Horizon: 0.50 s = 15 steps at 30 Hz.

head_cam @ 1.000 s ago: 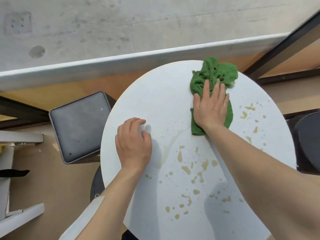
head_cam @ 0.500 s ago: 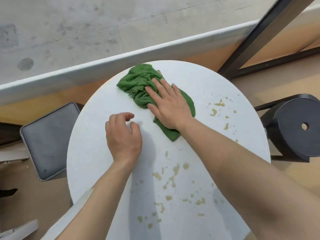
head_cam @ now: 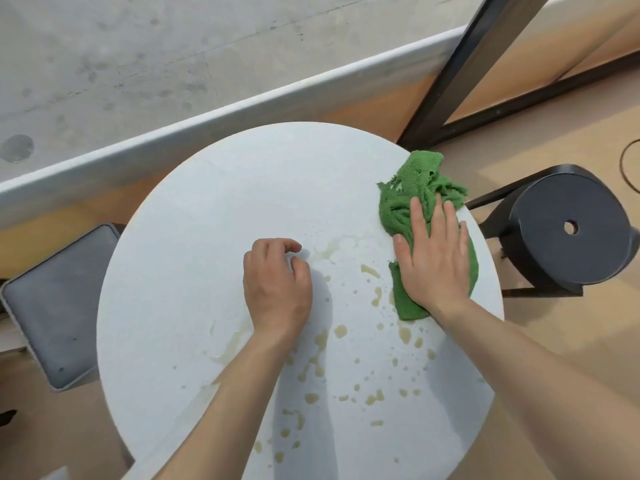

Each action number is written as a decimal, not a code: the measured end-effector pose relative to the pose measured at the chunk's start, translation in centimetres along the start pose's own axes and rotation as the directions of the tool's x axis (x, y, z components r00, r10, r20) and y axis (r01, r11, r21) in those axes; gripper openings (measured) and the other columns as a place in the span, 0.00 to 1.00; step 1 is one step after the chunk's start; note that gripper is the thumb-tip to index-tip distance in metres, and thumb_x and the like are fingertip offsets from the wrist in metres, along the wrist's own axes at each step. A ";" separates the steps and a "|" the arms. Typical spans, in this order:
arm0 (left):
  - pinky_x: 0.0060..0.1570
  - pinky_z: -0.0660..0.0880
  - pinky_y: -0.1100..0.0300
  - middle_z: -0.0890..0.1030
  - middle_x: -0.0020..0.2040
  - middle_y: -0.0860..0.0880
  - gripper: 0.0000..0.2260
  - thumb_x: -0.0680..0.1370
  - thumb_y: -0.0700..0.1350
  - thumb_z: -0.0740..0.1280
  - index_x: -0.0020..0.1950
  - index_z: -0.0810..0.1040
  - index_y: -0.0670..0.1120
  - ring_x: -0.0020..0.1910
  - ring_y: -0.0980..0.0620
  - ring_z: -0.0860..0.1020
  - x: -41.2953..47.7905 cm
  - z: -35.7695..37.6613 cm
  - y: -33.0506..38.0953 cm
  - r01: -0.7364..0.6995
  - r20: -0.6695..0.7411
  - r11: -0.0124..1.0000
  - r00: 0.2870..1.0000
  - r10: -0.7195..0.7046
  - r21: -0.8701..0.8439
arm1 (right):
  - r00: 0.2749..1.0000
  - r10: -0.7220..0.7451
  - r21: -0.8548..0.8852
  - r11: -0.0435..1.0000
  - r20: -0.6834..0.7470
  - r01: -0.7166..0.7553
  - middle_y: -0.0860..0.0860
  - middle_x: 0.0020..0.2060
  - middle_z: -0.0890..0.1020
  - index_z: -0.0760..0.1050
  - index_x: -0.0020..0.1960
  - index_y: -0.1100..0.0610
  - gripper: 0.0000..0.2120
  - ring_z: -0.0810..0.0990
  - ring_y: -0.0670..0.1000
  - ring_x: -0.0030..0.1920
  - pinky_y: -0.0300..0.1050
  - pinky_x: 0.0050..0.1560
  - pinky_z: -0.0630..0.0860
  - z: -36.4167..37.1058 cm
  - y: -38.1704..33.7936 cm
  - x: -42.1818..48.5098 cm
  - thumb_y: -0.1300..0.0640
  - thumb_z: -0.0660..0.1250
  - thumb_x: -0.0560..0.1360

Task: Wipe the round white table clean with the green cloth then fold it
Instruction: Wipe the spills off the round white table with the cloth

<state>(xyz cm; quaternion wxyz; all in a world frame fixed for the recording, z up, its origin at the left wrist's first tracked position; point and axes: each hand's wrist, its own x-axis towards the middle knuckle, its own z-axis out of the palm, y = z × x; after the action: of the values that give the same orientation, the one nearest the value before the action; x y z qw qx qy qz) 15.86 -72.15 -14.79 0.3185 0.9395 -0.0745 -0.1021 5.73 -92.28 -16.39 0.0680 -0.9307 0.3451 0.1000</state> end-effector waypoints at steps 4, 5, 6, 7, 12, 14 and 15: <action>0.50 0.65 0.64 0.73 0.50 0.58 0.08 0.76 0.38 0.63 0.50 0.79 0.49 0.50 0.56 0.69 -0.1 0.0 -0.1 -0.020 -0.007 1.000 1.000 0.020 -0.006 | 0.993 -0.117 -0.027 0.993 0.015 0.117 0.56 0.83 0.48 0.46 0.83 0.49 0.32 0.45 0.57 0.82 0.59 0.80 0.46 -0.9 -1.2 3.6 0.39 0.43 0.83; 0.49 0.65 0.64 0.73 0.50 0.58 0.09 0.76 0.38 0.63 0.50 0.79 0.49 0.50 0.57 0.69 0.0 -0.1 -0.1 -0.016 -0.016 1.000 1.000 0.016 -0.012 | 0.993 -0.117 -0.026 0.993 0.004 0.117 0.56 0.83 0.48 0.46 0.83 0.49 0.32 0.45 0.57 0.82 0.59 0.80 0.46 -1.1 -2.1 5.1 0.39 0.44 0.83; 0.49 0.64 0.64 0.73 0.50 0.58 0.09 0.76 0.38 0.63 0.50 0.79 0.49 0.50 0.57 0.69 0.1 -0.2 -0.1 -0.010 -0.029 1.000 1.000 0.010 -0.019 | 0.994 -0.106 -0.022 0.994 -0.009 0.106 0.56 0.83 0.48 0.47 0.83 0.49 0.31 0.46 0.57 0.82 0.59 0.80 0.46 -1.2 -3.2 6.4 0.39 0.44 0.83; 0.48 0.64 0.65 0.73 0.50 0.58 0.09 0.76 0.38 0.63 0.50 0.79 0.48 0.51 0.57 0.68 0.3 -0.4 0.0 -0.002 -0.043 1.000 0.999 0.001 -0.025 | 0.995 -0.098 -0.017 0.995 -0.022 0.097 0.56 0.83 0.48 0.47 0.83 0.49 0.31 0.46 0.58 0.82 0.59 0.80 0.46 -1.1 -4.5 7.2 0.40 0.45 0.83; 0.49 0.65 0.63 0.73 0.51 0.55 0.09 0.76 0.38 0.62 0.52 0.79 0.47 0.54 0.51 0.72 1.1 -2.0 -0.9 0.059 -0.127 0.997 0.990 -0.064 -0.039 | 0.943 -0.333 -0.029 0.943 -0.008 0.333 0.57 0.83 0.50 0.49 0.83 0.50 0.31 0.47 0.59 0.82 0.61 0.80 0.47 0.2 -10.7 2.8 0.40 0.45 0.83; 0.51 0.65 0.62 0.73 0.50 0.55 0.09 0.76 0.38 0.62 0.52 0.79 0.47 0.55 0.49 0.73 1.1 -2.8 -1.4 0.071 -0.147 0.997 0.986 -0.074 -0.021 | 0.848 -0.524 -0.024 0.850 0.075 0.527 0.55 0.83 0.49 0.49 0.83 0.49 0.31 0.45 0.58 0.82 0.61 0.80 0.47 1.1 -11.3 -0.5 0.39 0.46 0.83; 0.51 0.65 0.62 0.73 0.50 0.55 0.08 0.76 0.39 0.62 0.52 0.79 0.47 0.55 0.49 0.73 1.0 -3.2 -1.7 0.076 -0.152 0.997 0.985 -0.076 -0.009 | 0.788 -0.605 -0.022 0.791 0.116 0.611 0.54 0.83 0.50 0.49 0.83 0.48 0.31 0.45 0.57 0.82 0.60 0.80 0.46 1.5 -11.1 -1.6 0.39 0.46 0.83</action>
<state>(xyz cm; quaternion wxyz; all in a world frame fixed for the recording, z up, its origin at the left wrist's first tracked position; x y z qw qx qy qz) 17.68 -69.15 -13.49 0.3208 0.9461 -0.0140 -0.0423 11.62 -82.69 -16.83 0.0868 -0.9874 0.0204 0.1303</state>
